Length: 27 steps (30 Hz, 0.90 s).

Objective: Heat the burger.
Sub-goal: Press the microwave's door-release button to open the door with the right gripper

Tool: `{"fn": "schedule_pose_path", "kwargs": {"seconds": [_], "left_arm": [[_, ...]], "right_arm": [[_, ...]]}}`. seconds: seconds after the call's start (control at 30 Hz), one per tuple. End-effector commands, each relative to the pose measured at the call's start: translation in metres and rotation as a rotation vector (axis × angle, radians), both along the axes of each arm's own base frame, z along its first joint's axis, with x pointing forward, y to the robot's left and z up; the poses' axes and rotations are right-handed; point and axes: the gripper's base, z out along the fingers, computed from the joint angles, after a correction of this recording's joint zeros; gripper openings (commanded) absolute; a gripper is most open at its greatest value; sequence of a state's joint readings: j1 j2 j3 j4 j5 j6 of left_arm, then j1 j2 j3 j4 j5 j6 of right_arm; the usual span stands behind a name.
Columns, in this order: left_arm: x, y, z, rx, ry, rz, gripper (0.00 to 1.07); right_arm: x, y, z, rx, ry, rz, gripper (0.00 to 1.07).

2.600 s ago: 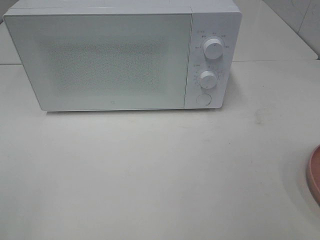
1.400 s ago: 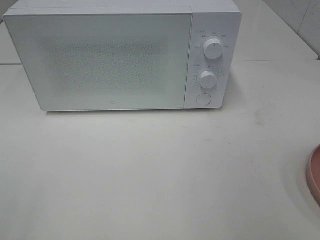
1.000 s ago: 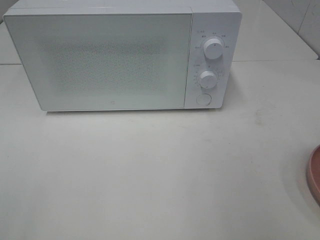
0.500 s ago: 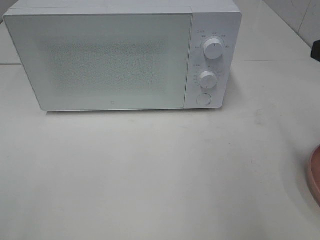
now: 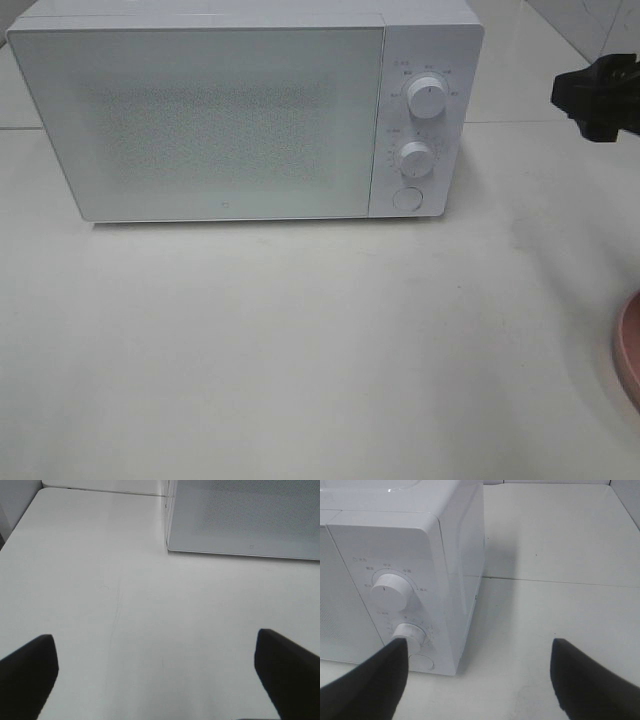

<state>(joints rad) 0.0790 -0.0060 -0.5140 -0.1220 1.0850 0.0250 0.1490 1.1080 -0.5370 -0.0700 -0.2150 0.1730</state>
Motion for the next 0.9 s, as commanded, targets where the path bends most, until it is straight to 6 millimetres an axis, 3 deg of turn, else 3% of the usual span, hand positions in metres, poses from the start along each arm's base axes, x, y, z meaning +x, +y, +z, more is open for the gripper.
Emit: {"fn": "schedule_pose_path", "kwargs": {"seconds": [0.03, 0.2, 0.33, 0.53, 0.9], "left_arm": [[-0.003, -0.001, 0.001, -0.002, -0.037, -0.008, 1.0], [-0.003, -0.001, 0.001, -0.002, -0.037, -0.008, 1.0], [-0.003, -0.001, 0.001, -0.002, -0.037, -0.008, 1.0], [-0.003, -0.001, 0.001, -0.002, -0.037, -0.008, 1.0], [-0.003, -0.001, 0.001, -0.002, -0.038, -0.009, 1.0]], "right_arm": [[0.01, 0.002, -0.006, -0.006, -0.025, 0.01, 0.76], [0.014, 0.001, -0.025, -0.002, -0.075, -0.005, 0.76], [0.004, -0.008, -0.047, -0.039, -0.108, -0.075, 0.76], [-0.007, -0.016, -0.062, -0.012, -0.113, -0.169, 0.76], [-0.027, 0.016, -0.082, -0.064, -0.134, -0.126, 0.76]]}}
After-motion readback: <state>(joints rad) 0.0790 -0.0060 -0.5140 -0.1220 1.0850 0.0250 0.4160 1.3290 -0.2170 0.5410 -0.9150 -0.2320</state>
